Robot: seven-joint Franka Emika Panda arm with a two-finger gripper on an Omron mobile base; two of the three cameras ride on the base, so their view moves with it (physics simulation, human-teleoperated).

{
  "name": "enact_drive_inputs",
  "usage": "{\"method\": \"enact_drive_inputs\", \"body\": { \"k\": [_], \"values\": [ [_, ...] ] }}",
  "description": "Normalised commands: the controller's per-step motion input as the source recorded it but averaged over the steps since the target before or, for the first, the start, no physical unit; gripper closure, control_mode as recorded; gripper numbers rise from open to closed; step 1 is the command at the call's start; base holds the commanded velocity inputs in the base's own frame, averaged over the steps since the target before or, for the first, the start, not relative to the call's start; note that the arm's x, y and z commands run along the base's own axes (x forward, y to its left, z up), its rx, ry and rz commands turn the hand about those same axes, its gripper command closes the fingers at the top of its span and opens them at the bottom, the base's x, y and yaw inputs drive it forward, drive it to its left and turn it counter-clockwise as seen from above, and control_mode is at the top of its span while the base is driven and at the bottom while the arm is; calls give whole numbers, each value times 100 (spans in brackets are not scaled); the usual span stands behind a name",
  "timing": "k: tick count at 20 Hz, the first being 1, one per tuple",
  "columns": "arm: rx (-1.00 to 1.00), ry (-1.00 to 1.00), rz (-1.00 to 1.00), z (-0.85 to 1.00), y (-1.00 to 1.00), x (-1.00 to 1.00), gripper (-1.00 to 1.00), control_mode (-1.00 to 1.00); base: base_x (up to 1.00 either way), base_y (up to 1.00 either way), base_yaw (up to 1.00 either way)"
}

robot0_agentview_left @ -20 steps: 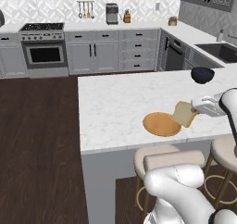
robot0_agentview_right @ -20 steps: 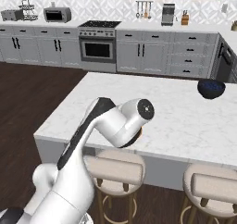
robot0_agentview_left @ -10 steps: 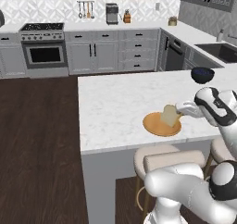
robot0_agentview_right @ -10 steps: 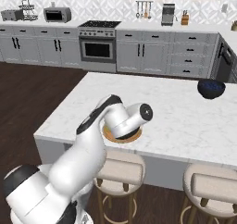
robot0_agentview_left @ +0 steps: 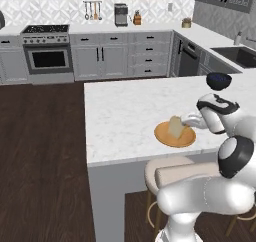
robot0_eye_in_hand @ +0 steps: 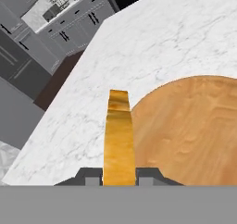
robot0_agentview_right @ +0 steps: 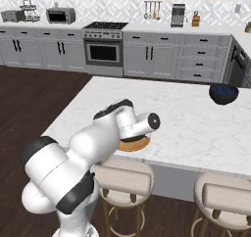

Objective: Start the toaster. Once the lever pops up, take the bread to the plate on the dining counter.

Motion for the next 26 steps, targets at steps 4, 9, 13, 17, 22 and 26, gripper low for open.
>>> {"method": "enact_drive_inputs", "body": {
  "k": [4, 9, 13, 17, 22, 26],
  "values": [
    [0, 2, 2, -34, 0, 26, 100, -100, 0, 0, 0],
    [0, 1, 2, -29, 0, 26, 100, -100, 0, 0, 0],
    [0, 2, 0, -32, 0, 31, -100, -100, 0, 0, 0],
    [0, 0, 0, -22, -16, 12, -100, -100, 0, 0, 0],
    [-5, 0, 0, 0, -41, -12, -100, -100, 0, 0, 0],
    [-13, 0, -7, 13, -51, -11, -100, -100, 0, 0, 0]
  ]
}}
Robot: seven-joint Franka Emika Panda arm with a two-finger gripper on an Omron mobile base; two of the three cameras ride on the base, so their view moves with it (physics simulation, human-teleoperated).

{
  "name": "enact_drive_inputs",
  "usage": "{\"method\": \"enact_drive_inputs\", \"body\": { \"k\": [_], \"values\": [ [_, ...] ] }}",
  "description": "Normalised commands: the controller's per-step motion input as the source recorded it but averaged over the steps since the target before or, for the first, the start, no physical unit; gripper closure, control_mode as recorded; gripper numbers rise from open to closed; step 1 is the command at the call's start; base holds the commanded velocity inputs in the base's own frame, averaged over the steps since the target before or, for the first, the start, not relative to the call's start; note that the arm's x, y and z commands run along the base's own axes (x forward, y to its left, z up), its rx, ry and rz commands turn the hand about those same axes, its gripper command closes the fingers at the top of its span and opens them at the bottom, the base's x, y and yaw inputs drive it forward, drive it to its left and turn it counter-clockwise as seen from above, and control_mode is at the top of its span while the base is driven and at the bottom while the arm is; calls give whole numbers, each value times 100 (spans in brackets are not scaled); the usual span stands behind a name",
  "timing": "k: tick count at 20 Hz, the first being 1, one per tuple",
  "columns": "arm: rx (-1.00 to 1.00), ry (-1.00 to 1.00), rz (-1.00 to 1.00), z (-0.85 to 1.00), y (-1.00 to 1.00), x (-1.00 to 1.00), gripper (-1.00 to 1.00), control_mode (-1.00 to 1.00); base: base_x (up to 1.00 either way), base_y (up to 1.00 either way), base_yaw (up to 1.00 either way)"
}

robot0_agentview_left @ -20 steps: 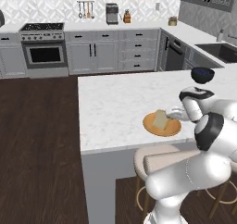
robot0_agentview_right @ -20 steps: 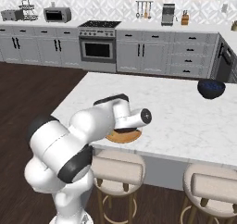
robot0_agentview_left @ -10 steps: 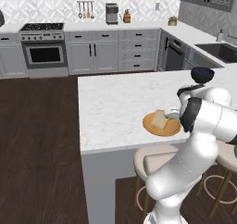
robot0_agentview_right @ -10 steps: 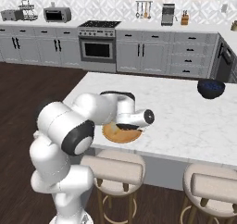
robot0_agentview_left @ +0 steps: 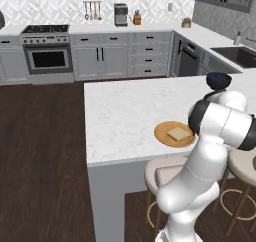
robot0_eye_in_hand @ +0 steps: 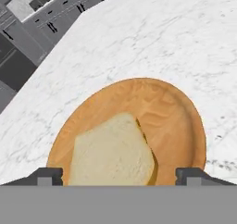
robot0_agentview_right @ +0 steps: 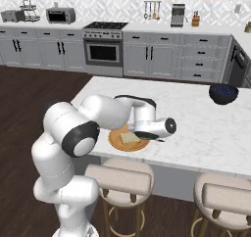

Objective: Start the toaster. Once the lever pops up, take the bread to the plate on the dining counter.

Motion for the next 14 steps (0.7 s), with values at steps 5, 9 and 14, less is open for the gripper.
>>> {"method": "enact_drive_inputs", "body": {
  "k": [5, 9, 14],
  "values": [
    [-19, 0, -9, 32, -34, 0, -100, -100, 0, 0, 0],
    [-16, -5, -3, 96, -1, -49, -100, -100, 0, 0, 0],
    [-8, -5, -3, 100, 27, -99, -100, -100, 0, 0, 0]
  ]
}}
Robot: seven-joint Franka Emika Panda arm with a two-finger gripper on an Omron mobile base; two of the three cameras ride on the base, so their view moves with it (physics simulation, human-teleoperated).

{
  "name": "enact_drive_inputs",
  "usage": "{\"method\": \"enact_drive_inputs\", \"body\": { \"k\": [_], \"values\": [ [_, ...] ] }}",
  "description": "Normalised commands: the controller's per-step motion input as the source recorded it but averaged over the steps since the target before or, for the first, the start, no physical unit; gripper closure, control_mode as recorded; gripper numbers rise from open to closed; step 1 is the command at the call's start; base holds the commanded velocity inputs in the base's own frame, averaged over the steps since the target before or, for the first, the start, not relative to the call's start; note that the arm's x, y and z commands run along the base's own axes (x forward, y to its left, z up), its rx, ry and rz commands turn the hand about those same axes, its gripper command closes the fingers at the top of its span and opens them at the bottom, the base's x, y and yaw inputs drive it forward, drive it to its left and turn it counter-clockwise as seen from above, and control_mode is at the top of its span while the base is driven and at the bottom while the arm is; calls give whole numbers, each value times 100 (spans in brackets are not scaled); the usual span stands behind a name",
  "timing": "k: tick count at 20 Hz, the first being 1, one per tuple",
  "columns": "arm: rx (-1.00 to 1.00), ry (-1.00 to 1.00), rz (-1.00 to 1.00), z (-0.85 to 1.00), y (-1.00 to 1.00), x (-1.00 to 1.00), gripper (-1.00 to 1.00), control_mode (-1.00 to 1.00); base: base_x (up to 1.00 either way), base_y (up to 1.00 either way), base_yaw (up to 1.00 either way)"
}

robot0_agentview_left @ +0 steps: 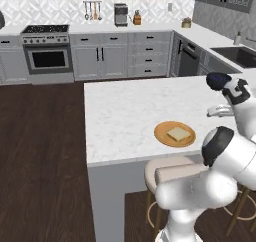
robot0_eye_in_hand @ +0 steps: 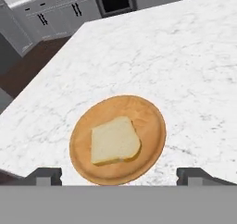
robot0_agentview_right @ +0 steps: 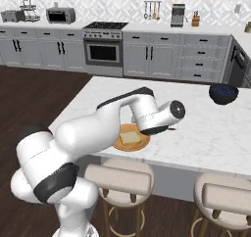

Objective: Start the toaster. Once the lever pops up, take the bread to the plate on the dining counter.

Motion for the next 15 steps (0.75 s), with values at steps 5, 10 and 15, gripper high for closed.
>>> {"method": "enact_drive_inputs", "body": {
  "k": [5, 10, 15],
  "values": [
    [-13, 1, -14, 95, 64, -100, -100, -100, 0, 0, 0],
    [-4, 13, -23, 46, 41, -100, -100, -100, 0, 0, 0],
    [0, 14, -24, 6, 16, -100, -100, -100, 0, 0, 0]
  ]
}}
